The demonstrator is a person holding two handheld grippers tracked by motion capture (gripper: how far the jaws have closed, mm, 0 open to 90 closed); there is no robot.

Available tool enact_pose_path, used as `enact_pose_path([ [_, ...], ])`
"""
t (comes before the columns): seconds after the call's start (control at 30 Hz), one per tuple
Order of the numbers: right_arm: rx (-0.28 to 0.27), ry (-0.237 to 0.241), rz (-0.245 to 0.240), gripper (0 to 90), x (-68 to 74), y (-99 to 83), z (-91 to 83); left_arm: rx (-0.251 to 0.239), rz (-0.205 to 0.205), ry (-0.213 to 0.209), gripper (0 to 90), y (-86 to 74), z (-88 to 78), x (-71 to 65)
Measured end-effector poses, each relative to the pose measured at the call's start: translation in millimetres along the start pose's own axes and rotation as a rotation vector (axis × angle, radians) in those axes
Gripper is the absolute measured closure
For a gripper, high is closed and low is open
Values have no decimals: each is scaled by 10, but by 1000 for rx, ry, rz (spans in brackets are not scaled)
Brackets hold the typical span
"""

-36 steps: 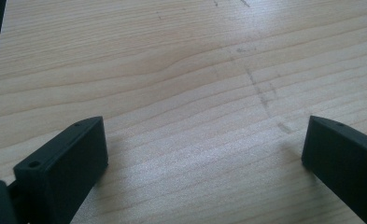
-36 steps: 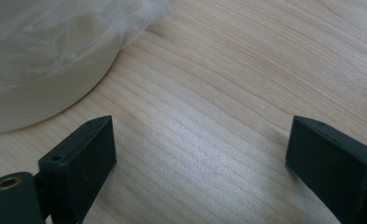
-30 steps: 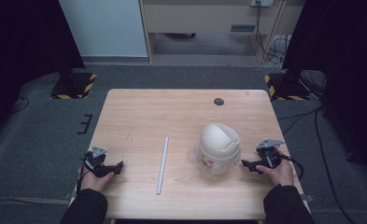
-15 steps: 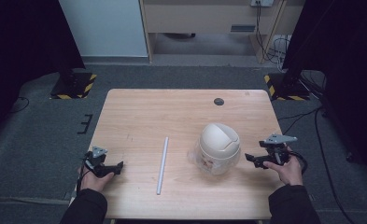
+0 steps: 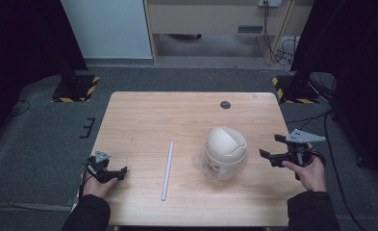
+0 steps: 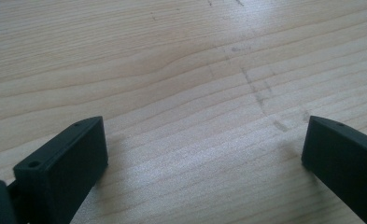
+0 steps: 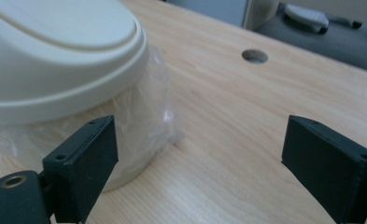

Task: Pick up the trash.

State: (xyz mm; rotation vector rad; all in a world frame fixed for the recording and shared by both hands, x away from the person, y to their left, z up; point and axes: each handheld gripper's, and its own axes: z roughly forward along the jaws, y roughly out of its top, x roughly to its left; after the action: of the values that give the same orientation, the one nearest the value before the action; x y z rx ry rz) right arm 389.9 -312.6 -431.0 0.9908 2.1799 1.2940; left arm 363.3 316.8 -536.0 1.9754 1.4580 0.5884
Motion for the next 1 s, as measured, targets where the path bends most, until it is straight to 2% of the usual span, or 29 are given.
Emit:
enact_pose_path([
  [0.03, -31, -4, 0, 117, 8, 55, -56, 0, 0, 0, 0, 0, 0, 0],
  [0.17, -74, 2, 5, 118, 24, 124, -116, 0, 0, 0, 0, 0, 0, 0],
  [0.23, -115, 13, 4, 118, 49, 199, -174, 0, 0, 0, 0, 0, 0, 0],
  [0.4, -161, 44, -13, 118, 110, 314, -250, 0, 1, -2, 0, 1, 0, 0],
  [0.5, -173, 56, -24, 118, 141, 355, -266, 0, 2, -2, 0, 1, 1, 0],
  [0.6, -188, 87, -54, 118, 208, 425, -281, 0, 2, -2, 0, 1, 1, -1],
  [1.0, -225, 152, -77, 120, 338, 551, -266, 0, 4, -4, 0, 2, 2, -2],
])
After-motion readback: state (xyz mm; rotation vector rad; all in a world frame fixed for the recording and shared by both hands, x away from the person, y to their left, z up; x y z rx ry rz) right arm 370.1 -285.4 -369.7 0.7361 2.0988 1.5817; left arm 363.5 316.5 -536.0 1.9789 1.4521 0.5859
